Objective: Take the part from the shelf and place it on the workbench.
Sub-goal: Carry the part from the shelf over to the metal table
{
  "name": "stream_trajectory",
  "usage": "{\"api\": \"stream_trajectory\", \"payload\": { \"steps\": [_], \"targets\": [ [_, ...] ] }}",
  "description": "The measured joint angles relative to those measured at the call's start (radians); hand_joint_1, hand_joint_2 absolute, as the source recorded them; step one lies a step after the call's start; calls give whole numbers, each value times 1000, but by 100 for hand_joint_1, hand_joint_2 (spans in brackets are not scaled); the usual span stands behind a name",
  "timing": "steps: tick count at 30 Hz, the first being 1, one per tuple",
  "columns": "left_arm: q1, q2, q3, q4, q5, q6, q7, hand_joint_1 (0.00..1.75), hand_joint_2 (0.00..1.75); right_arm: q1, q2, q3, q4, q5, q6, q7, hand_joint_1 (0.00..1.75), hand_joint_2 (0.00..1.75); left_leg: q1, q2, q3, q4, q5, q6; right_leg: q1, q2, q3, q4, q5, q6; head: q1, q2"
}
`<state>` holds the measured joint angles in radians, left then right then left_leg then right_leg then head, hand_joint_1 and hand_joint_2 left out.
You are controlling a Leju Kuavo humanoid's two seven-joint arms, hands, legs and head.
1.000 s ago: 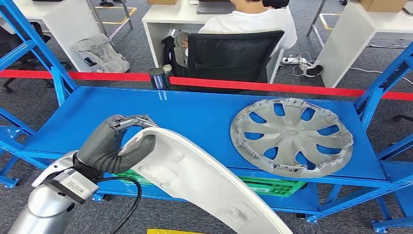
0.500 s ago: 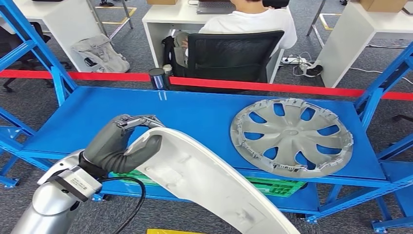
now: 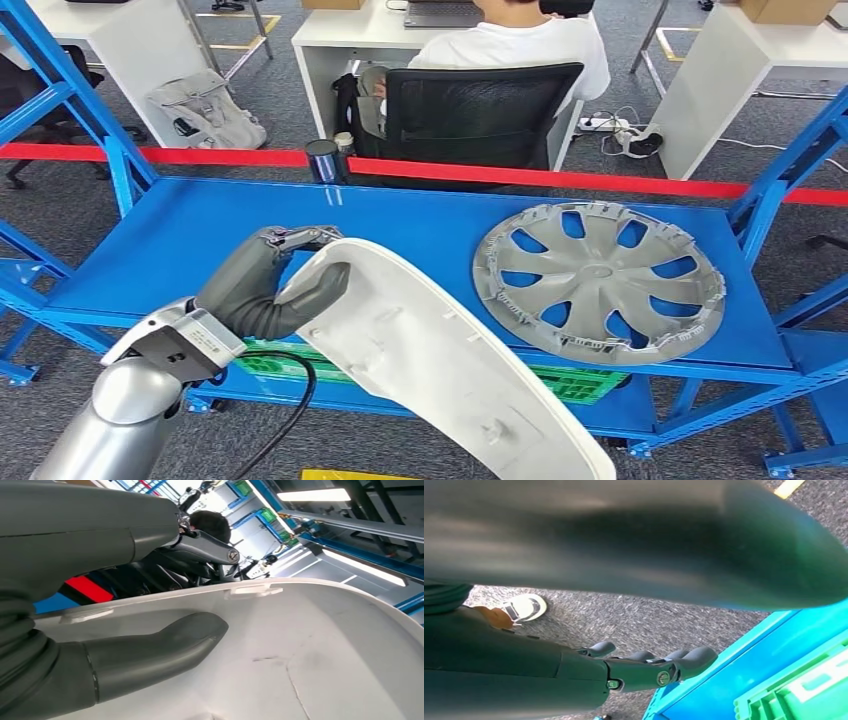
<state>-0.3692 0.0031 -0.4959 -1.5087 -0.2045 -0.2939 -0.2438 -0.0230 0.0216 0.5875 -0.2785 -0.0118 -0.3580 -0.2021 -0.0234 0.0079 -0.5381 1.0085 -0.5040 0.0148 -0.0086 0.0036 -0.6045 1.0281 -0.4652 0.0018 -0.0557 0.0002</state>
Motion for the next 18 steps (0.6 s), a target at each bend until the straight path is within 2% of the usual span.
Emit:
{"api": "stream_trajectory", "payload": {
  "steps": [18],
  "targets": [
    [-40, -20, -13, 64, 6, -18, -11, 175, 175, 0, 2, 0, 0, 0, -8, 2, 0, 0, -3, 0, -1, 2, -1, 2, -3, 0, 0, -2, 2, 3, 0, 0]
  ]
}}
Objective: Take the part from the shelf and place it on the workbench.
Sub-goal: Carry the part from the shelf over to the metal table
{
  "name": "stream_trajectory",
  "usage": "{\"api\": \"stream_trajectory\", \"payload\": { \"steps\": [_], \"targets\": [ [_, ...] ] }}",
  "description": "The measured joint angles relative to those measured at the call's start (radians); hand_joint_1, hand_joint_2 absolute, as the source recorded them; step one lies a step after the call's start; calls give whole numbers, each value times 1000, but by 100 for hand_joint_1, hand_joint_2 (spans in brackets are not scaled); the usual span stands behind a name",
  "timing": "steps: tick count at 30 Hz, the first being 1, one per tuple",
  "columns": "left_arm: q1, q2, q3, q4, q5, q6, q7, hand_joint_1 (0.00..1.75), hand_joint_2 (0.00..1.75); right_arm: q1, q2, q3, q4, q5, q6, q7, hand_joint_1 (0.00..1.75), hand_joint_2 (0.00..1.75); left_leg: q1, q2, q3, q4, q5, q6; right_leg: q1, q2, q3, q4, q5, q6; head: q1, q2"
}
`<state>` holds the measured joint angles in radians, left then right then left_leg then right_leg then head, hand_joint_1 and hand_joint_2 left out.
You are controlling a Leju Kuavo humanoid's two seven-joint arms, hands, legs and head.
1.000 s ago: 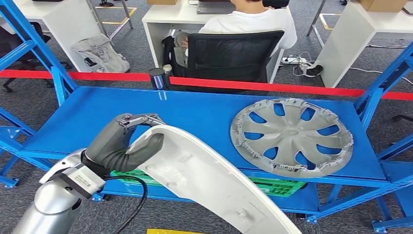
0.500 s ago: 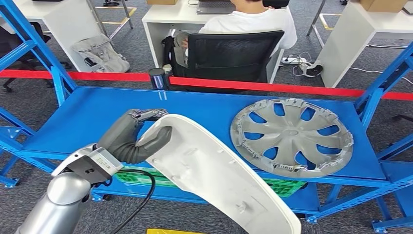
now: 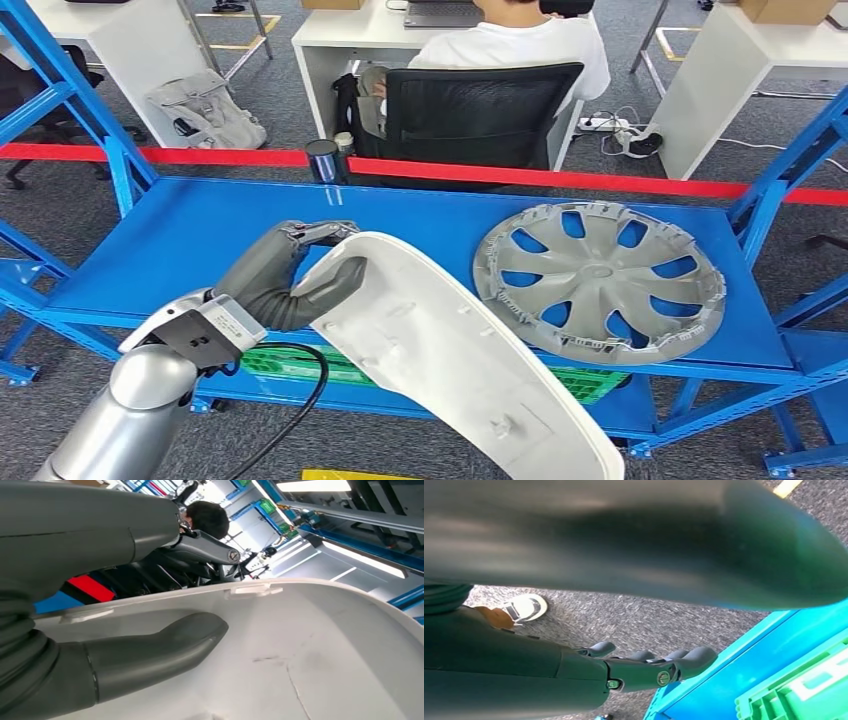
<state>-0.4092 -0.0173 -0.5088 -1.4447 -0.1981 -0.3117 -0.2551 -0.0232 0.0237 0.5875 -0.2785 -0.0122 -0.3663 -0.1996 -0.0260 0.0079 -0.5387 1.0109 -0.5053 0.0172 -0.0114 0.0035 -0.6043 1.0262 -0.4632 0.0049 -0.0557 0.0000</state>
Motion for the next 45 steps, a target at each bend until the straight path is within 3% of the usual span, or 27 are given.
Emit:
{"api": "stream_trajectory", "payload": {
  "steps": [5, 8, 10, 12, 13, 14, 15, 17, 19, 22, 24, 27, 28, 29, 30, 31, 33, 35, 37, 39, 40, 43, 44, 45],
  "targets": [
    [-6, -1, -5, 5, 0, 0, 0, 175, 175, 0, 0, 0, 0, 1, -4, 0, 0, 0, -6, 0, -2, 3, 0, 9, -6, 0, 0, -1, 3, 9, 0, 0],
    [-8, -3, -5, 5, 0, 0, 0, 175, 175, 0, 0, 0, 0, 5, -6, 1, 0, 0, -2, 2, -1, -8, 14, 23, -6, 0, -2, 5, -2, 20, 0, 0],
    [-9, -6, -5, 5, 1, 0, 0, 175, 175, 0, 0, 0, 0, 8, -7, 1, 0, 0, 3, 4, -2, -18, 23, 32, -4, 0, -32, 77, -54, 23, 0, 0],
    [-9, -8, -5, 6, 1, 0, 0, 175, 175, 0, 0, 0, 0, 10, -7, 2, 0, 0, 3, 5, -8, -16, 26, 34, -3, 0, -88, 210, -123, 26, 0, 0],
    [-8, -8, -5, 7, 1, 0, 0, 175, 175, 0, 0, 0, 0, 10, -7, 3, 0, 0, 3, 6, -12, -13, 26, 35, -4, 0, -109, 261, -140, 27, 0, 0],
    [-7, -8, -5, 8, 1, 0, 0, 175, 175, 1, 0, 0, 0, 11, -7, 4, 0, 0, 3, 6, -14, -11, 26, 34, -5, 0, -114, 279, -137, 28, 0, 0],
    [-7, -8, -5, 9, 1, 0, 0, 175, 175, 0, 0, 0, 0, 13, -7, 4, 0, 0, 3, 6, -16, -8, 26, 33, -5, -1, -99, 257, -116, 28, 0, 0],
    [-6, -8, -5, 9, 1, 0, 0, 175, 175, -2, -1, 0, 0, 16, -7, 5, 0, 0, 3, 6, -18, -1, 23, 28, -6, -5, -24, 127, -59, 26, 0, 0],
    [-6, -8, -6, 8, 0, 1, 1, 175, 175, -5, -2, 0, 0, 20, -6, 7, 0, 0, 1, 5, -22, 6, 21, 17, -3, -8, 29, 29, -34, 17, 0, 0],
    [-6, -8, -6, 6, -2, 3, 1, 175, 175, -8, -1, 0, 0, 24, -4, 12, 0, 0, -1, 5, -27, 10, 23, 0, -2, -7, 29, 9, -33, -3, 0, 0],
    [-6, -7, -6, 5, -2, 3, 1, 175, 175, -9, 0, 0, 0, 25, -4, 14, 0, 0, 2, 2, -38, 36, -1, -15, -5, -6, 26, 5, -26, -17, 0, 0],
    [-4, -6, -6, 5, -2, 3, 1, 175, 175, -11, 0, 0, 0, 26, -4, 14, 0, 0, 13, -2, -103, 200, -103, -36, -7, -6, 15, 3, -16, -26, -2, 0],
    [-1, -5, -6, 6, -2, 3, 1, 175, 175, -11, 0, 0, 0, 26, -4, 14, 0, 0, 18, -2, -124, 256, -126, -40, -7, -6, 10, 4, -14, -25, -2, 0],
    [1, -5, -6, 6, -3, 3, 1, 175, 175, -11, 0, -1, 0, 26, -4, 14, 0, 0, 22, -2, -132, 285, -131, -43, -7, -6, 5, 5, -11, -24, -2, 0],
    [3, -4, -6, 6, -3, 3, 1, 175, 175, -11, 0, -1, 0, 26, -4, 14, 0, 0, 25, -2, -122, 275, -115, -45, -8, -6, 1, 7, -8, -23, -2, 0],
    [4, -3, -6, 5, -3, 3, 1, 175, 175, -11, 0, -1, 0, 27, -4, 14, 0, 0, 28, -2, -92, 227, -86, -46, -8, -5, -1, 8, -6, -20, -2, 0],
    [4, -3, -6, 3, -4, 3, 1, 175, 175, -11, 0, -1, 0, 29, -4, 13, 0, 0, 30, -5, -12, 86, -32, -44, -9, -4, -5, 9, 0, -12, -1, 0],
    [4, -3, -6, 0, -5, 3, 1, 175, 175, -12, 0, -1, 0, 30, -4, 12, 0, 0, 26, -11, 26, 9, -14, -37, -9, -3, -8, 7, 9, 1, -1, 0],
    [5, -3, -6, -2, -6, 3, 3, 175, 175, -12, 0, -1, -1, 31, -4, 11, 0, 0, 23, -13, 20, 2, -8, -24, -10, -2, -11, 2, 20, 17, -1, 0],
    [4, -5, -6, -3, -6, 3, 6, 175, 175, -11, 0, -1, -1, 31, -4, 10, 0, 0, 24, -10, 9, -5, 5, -5, -11, -2, -23, 16, 3, 28, 0, 0],
    [4, -6, -6, -4, -6, 3, 6, 175, 175, -11, 0, -1, -1, 31, -4, 10, 0, 0, 24, -8, 1, -8, 13, 4, -11, -2, -37, 50, -27, 31, 1, 0],
    [7, -7, -6, -5, -6, 3, 7, 175, 175, -11, 0, -1, -1, 31, -4, 10, 0, 0, 19, -4, -26, -7, 33, 19, -8, -2, -99, 234, -145, 34, 2, 0],
    [8, -7, -6, -4, -6, 3, 7, 175, 175, -10, 0, -1, -1, 31, -4, 10, 0, 0, 17, -3, -35, -5, 39, 20, -7, -2, -106, 271, -158, 33, 2, 0],
    [9, -7, -6, -4, -7, 3, 7, 175, 175, -10, 0, -1, -1, 31, -4, 10, 0, 0, 15, -2, -43, -2, 44, 20, -5, -2, -93, 271, -150, 31, 2, 0]
  ]
}}
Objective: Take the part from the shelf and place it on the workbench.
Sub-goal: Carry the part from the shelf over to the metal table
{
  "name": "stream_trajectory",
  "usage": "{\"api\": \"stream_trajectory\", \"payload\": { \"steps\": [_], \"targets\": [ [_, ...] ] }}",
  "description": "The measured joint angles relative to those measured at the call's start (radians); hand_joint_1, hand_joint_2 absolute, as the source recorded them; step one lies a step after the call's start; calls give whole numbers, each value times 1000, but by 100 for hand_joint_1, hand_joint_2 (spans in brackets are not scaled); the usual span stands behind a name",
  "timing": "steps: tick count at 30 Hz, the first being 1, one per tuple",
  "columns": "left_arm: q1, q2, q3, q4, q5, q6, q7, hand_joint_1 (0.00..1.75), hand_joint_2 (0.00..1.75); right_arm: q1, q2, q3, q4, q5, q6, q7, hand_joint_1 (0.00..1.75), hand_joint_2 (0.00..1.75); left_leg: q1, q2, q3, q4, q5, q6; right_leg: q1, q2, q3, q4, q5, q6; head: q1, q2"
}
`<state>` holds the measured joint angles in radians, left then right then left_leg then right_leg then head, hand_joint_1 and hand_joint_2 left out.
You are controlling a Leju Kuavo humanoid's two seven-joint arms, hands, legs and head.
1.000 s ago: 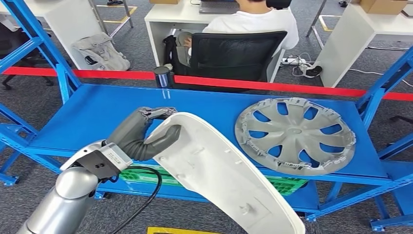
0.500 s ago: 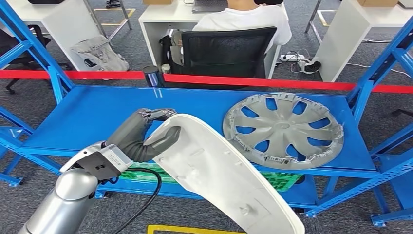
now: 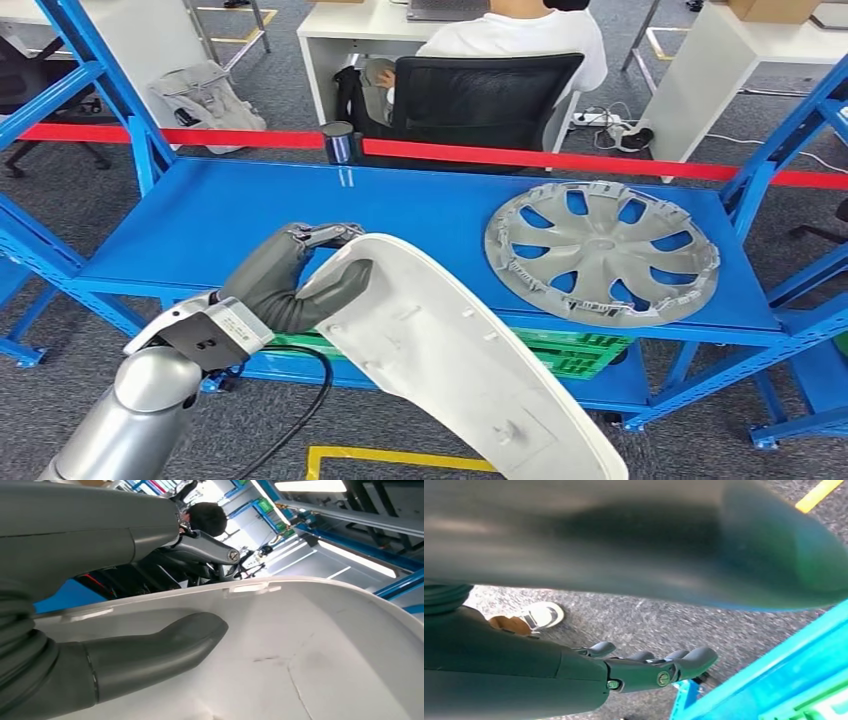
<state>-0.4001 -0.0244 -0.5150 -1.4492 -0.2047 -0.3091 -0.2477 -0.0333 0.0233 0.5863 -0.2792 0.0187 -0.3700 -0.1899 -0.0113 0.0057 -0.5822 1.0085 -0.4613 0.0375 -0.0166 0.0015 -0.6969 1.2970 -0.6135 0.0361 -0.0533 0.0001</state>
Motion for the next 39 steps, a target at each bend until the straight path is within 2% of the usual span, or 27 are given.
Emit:
{"api": "stream_trajectory", "payload": {
  "steps": [1, 3, 5, 8, 9, 11, 13, 14, 15, 16, 17, 19, 20, 21, 23, 24, 25, 26, 28, 29, 30, 31, 32, 33, 35, 37, 39],
  "targets": [
    [1, 0, 0, 0, 0, 0, 0, 175, 175, 0, 0, 0, 0, 0, 0, 0, 0, 0, -1, 0, -8, 4, 4, -1, 2, 0, 33, -40, 22, -4, 0, 0],
    [1, 0, 0, -1, 0, -1, 0, 175, 175, -1, 0, 0, 0, 2, -1, 0, 0, 0, -3, 0, -22, 12, 11, -5, 9, -1, 128, -182, 65, -15, 0, 0],
    [1, 0, 0, -2, 0, -1, 1, 175, 175, -1, -1, 0, 0, 4, -2, -2, 0, 0, -4, 0, -29, 18, 18, -14, 16, -2, 177, -267, 80, -26, 0, 0],
    [2, 0, 0, -4, -1, -2, 1, 175, 175, 0, -1, 0, 0, 5, -2, -3, 0, 0, -4, 0, -34, 18, 30, -31, 15, -2, 171, -282, 93, -41, 0, 0],
    [2, 1, 0, -4, -1, -2, 2, 175, 175, -1, -1, 0, 0, 5, -2, -3, 0, 0, -4, -2, -39, 27, 20, -38, 12, -3, 166, -285, 102, -48, -1, 0],
    [2, 2, 0, -4, -1, -2, 2, 175, 175, -1, 0, -1, -1, 6, -2, -3, 0, 0, 1, -5, -65, 99, -47, -52, 6, -5, 151, -290, 120, -56, -2, 0],
    [5, 4, 0, -4, -1, -2, 2, 175, 175, 0, 0, -1, -1, 8, -2, -1, 0, 0, 9, -5, -103, 225, -131, -64, 5, -5, 129, -288, 136, -57, -3, 0],
    [7, 5, 0, -3, -1, -2, 2, 175, 175, 1, -1, -1, -1, 10, -2, 0, 0, 0, 14, -5, -111, 271, -149, -69, 4, -5, 118, -287, 144, -56, -3, 0],
    [9, 6, 0, -3, -1, -2, 2, 175, 175, 1, -1, -1, -1, 11, -2, 1, 0, 0, 17, -5, -104, 286, -147, -72, 4, -5, 106, -286, 152, -54, -3, 0],
    [10, 6, 0, -4, -1, -2, 2, 175, 175, 1, -1, -1, -1, 11, -2, 2, 0, 0, 20, -5, -76, 259, -125, -75, 2, -5, 95, -284, 160, -50, -3, 0],
    [10, 6, 0, -4, -1, -2, 2, 175, 175, 1, -1, -1, -1, 12, -2, 2, 0, 0, 23, -5, -30, 197, -97, -76, 0, -5, 86, -282, 166, -46, -3, 0],
    [10, 6, 0, -6, -1, -2, 2, 175, 175, 0, -1, -1, -1, 12, -2, 3, 0, 0, 23, -8, 63, 58, -71, -74, -2, -4, 73, -278, 179, -34, -2, 0],
    [10, 7, 0, -7, -1, -2, 1, 175, 175, 0, -2, -1, -1, 12, -2, 4, 0, 0, 22, -11, 88, 15, -72, -68, -1, -3, 70, -277, 185, -28, -2, 0],
    [11, 7, 1, -8, -1, -2, 1, 175, 175, 0, -2, -1, -1, 13, -2, 4, 0, 0, 19, -14, 93, -1, -76, -61, -1, -2, 68, -278, 192, -21, -1, 0],
    [11, 8, 2, -9, -1, -2, 1, 175, 175, 1, -2, -1, -1, 17, -1, 5, 0, 0, 15, -14, 82, -4, -64, -41, -4, -2, 64, -282, 204, -6, 0, 0],
    [12, 8, 2, -9, -1, -2, 1, 175, 175, 2, -2, -1, -1, 19, 0, 6, 0, 0, 14, -13, 74, -5, -55, -30, -6, -2, 58, -276, 196, -1, 1, 0],
    [12, 8, 2, -10, -1, -2, 1, 175, 175, 3, -2, -1, -1, 20, 0, 7, 0, 0, 15, -11, 64, -7, -45, -21, -8, -2, 46, -254, 170, 3, 2, 0],
    [12, 8, 2, -11, -1, -2, 1, 175, 175, 4, -2, -1, -1, 21, 0, 7, 0, 0, 15, -9, 52, -9, -34, -12, -8, -2, 29, -212, 128, 4, 3, 0],
    [14, 8, 2, -12, -1, -2, 1, 175, 175, 4, -2, -1, -1, 21, 0, 7, 0, 0, 11, -8, 26, -8, -13, -5, -6, -2, -10, -83, 33, 6, 4, 0],
    [15, 8, 2, -12, -1, -2, 1, 175, 175, 4, -2, -1, -1, 22, 0, 8, 0, 0, 9, -7, 14, -7, -3, -3, -5, -2, -21, -26, 9, 5, 4, 0],
    [16, 8, 2, -12, -1, -2, 1, 175, 175, 4, -2, -1, -1, 23, 0, 10, 0, 0, 7, -7, 0, -5, 6, -3, -3, -1, -18, 4, 8, 4, 4, 0],
    [17, 9, 2, -12, 0, -2, 2, 175, 175, 5, -3, -1, -1, 25, 0, 12, 0, 0, 5, -7, -12, -3, 14, -4, -1, -1, 3, -4, 26, 1, 4, 0],
    [18, 9, 2, -12, 0, -2, 2, 175, 175, 5, -3, -1, -2, 26, 0, 13, 0, 0, 4, -7, -23, 0, 21, -5, 2, -2, 43, -48, 53, -4, 4, 0],
    [18, 9, 2, -13, 0, -2, 2, 175, 175, 4, -4, -1, -3, 28, 0, 14, 0, 0, 3, -7, -33, 4, 27, -7, 5, -2, 95, -117, 72, -10, 4, 0],
    [18, 9, 2, -15, 0, -2, 2, 175, 175, 2, -6, -1, -8, 33, 0, 16, 0, 0, 0, -6, -45, 10, 39, -15, 12, -2, 182, -248, 77, -21, 4, 0],
    [18, 9, 2, -17, 1, -2, 3, 175, 175, 1, -8, -1, -16, 39, 4, 22, 0, 0, 0, -6, -49, 10, 52, -27, 17, -1, 204, -292, 69, -30, 4, 0],
    [19, 11, 2, -17, -2, 0, 7, 175, 175, 2, -9, -1, -27, 44, 10, 32, 0, 0, 0, -6, -55, 12, 54, -39, 13, -3, 194, -295, 83, -42, 4, 0]
  ]
}}
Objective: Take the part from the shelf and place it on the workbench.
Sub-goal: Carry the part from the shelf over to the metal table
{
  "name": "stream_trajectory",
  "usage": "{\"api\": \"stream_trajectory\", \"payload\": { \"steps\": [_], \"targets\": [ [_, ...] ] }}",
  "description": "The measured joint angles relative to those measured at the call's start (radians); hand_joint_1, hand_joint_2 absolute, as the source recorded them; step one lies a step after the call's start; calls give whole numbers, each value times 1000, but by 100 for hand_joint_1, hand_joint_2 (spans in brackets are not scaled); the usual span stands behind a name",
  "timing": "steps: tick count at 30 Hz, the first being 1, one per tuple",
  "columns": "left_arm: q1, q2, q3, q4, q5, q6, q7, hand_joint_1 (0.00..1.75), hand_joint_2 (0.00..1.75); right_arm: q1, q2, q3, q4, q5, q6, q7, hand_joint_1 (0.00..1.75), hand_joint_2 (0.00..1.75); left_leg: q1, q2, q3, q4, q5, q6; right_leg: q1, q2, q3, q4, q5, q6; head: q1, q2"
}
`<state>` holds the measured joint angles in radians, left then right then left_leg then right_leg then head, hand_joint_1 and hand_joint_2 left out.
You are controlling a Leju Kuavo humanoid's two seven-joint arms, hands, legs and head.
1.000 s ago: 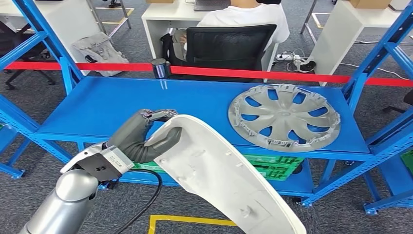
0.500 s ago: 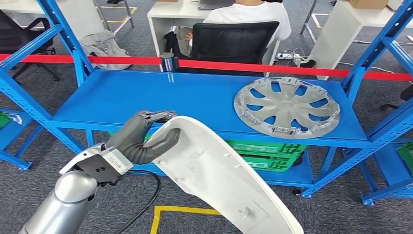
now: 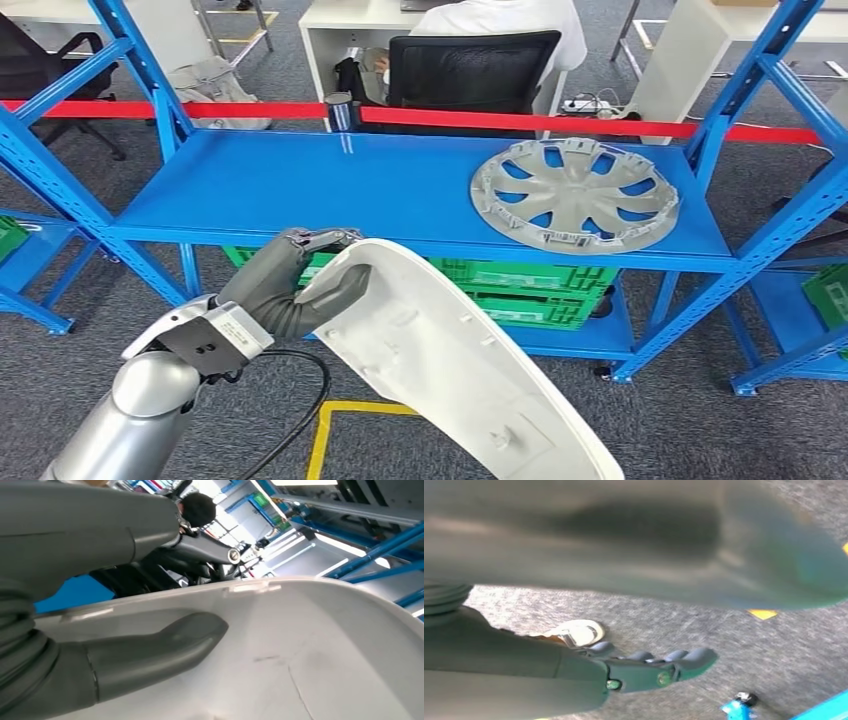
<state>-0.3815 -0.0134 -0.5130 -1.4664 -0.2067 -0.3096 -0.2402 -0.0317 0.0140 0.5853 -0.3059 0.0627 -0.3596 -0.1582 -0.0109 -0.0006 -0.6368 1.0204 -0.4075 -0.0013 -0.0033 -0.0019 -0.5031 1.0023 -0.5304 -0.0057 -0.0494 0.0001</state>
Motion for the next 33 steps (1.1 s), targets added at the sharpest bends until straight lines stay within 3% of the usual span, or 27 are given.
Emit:
{"api": "stream_trajectory", "payload": {
  "steps": [2, 4, 5, 6, 7, 9, 11, 12, 15, 17, 20, 21, 22, 23, 25, 27, 28, 31, 33],
  "targets": [
    [1, 3, 0, 0, -5, 2, 5, 175, 175, -1, -2, -1, -13, 1, 9, 8, 0, 0, 3, -1, -22, 50, -53, -12, -5, -3, -16, -4, 20, -13, 0, 0],
    [3, 6, 1, 3, -11, 3, 8, 175, 175, -3, -4, -1, -25, 9, 21, 18, 0, 0, 8, -1, -61, 171, -143, -22, -6, -3, -40, -2, 38, -17, -1, 0],
    [5, 7, 1, 6, -14, 4, 9, 175, 175, -4, -5, -1, -30, 15, 27, 23, 0, 0, 11, -1, -76, 232, -172, -27, -6, -3, -52, -1, 47, -16, -1, 0],
    [8, 7, 0, 9, -16, 4, 11, 175, 175, -5, -6, 0, -33, 19, 33, 27, 0, 0, 13, -1, -79, 270, -180, -29, -6, -3, -65, 1, 55, -14, -1, 0],
    [10, 7, 0, 12, -17, 4, 11, 175, 175, -6, -7, 0, -35, 22, 37, 31, 0, 0, 15, -1, -65, 272, -169, -31, -6, -3, -77, 3, 63, -12, -1, 0],
    [12, 7, -1, 16, -17, 4, 12, 175, 175, -7, -8, 0, -41, 24, 40, 32, 0, 0, 19, -1, 19, 169, -123, -30, -6, -3, -96, 8, 76, -7, -1, 0],
    [11, 5, -1, 17, -18, 4, 12, 175, 175, -9, -9, 0, -47, 25, 41, 32, 0, 0, 17, -3, 112, 32, -110, -22, -6, -2, -107, 10, 88, 4, -1, 0],
    [11, 5, -1, 17, -18, 4, 12, 175, 175, -9, -9, 0, -48, 26, 41, 32, 0, 0, 15, -4, 135, -6, -114, -16, -5, -2, -109, 11, 94, 10, -1, 0],
    [10, 3, -1, 21, -19, 3, 12, 175, 175, -10, -10, 0, -49, 27, 44, 32, 0, 0, 10, -4, 128, -22, -105, 8, -8, -1, -116, 11, 106, 30, 0, 0],
    [8, -1, -1, 29, -22, 1, 12, 175, 175, -9, -11, 0, -49, 28, 52, 34, 0, 0, 11, -1, 113, -27, -87, 25, -11, 0, -136, 54, 62, 40, 1, 0],
    [7, -7, -1, 50, -26, 0, 10, 175, 175, -9, -14, 5, -49, 32, 61, 36, 0, 0, 10, 1, 77, -25, -61, 36, -12, 0, -198, 236, -63, 49, 2, 0],
    [7, -7, -1, 59, -27, -1, 8, 175, 175, -9, -17, 7, -49, 33, 62, 36, 0, 0, 9, 2, 64, -23, -52, 36, -12, 0, -207, 282, -77, 50, 2, 0],
    [7, -7, -1, 67, -27, -1, 5, 175, 175, -9, -19, 9, -49, 32, 62, 36, 0, 0, 8, 2, 51, -21, -44, 36, -12, 0, -200, 296, -71, 49, 2, 0],
    [7, -7, -1, 74, -27, -1, 0, 175, 175, -10, -21, 10, -49, 31, 61, 36, 0, 0, 8, 2, 39, -17, -36, 34, -12, 0, -173, 271, -48, 48, 2, 0],
    [5, -8, -1, 83, -27, -1, -8, 175, 175, -14, -26, 10, -49, 26, 57, 34, 0, 0, 8, 2, 20, -9, -25, 28, -11, 0, -78, 138, -9, 43, 2, 0],
    [0, -9, -2, 90, -27, -2, -16, 175, 175, -19, -29, 10, -49, 19, 51, 31, 0, 0, 6, 2, 10, -2, -16, 17, -7, 1, -9, 31, -8, 30, 2, 0],
    [-4, -10, -2, 93, -27, -3, -20, 175, 175, -21, -30, 10, -49, 15, 47, 30, 0, 0, 5, 2, 8, -1, -10, 12, -6, 2, -1, 13, -15, 23, 2, 0],
    [-19, -14, -3, 106, -27, -19, -29, 175, 175, -21, -31, 9, -49, -3, 23, 27, 0, 0, 6, 2, 0, 7, -11, -8, -7, 1, -14, 9, 3, 0, 1, 0],
    [-35, -18, -8, 116, -27, -36, -33, 175, 175, -21, -31, 4, -49, -20, 1, 20, 0, 0, 9, 1, -27, 71, -73, -19, -9, -1, -31, 8, 21, -12, 0, 0]
  ]
}}
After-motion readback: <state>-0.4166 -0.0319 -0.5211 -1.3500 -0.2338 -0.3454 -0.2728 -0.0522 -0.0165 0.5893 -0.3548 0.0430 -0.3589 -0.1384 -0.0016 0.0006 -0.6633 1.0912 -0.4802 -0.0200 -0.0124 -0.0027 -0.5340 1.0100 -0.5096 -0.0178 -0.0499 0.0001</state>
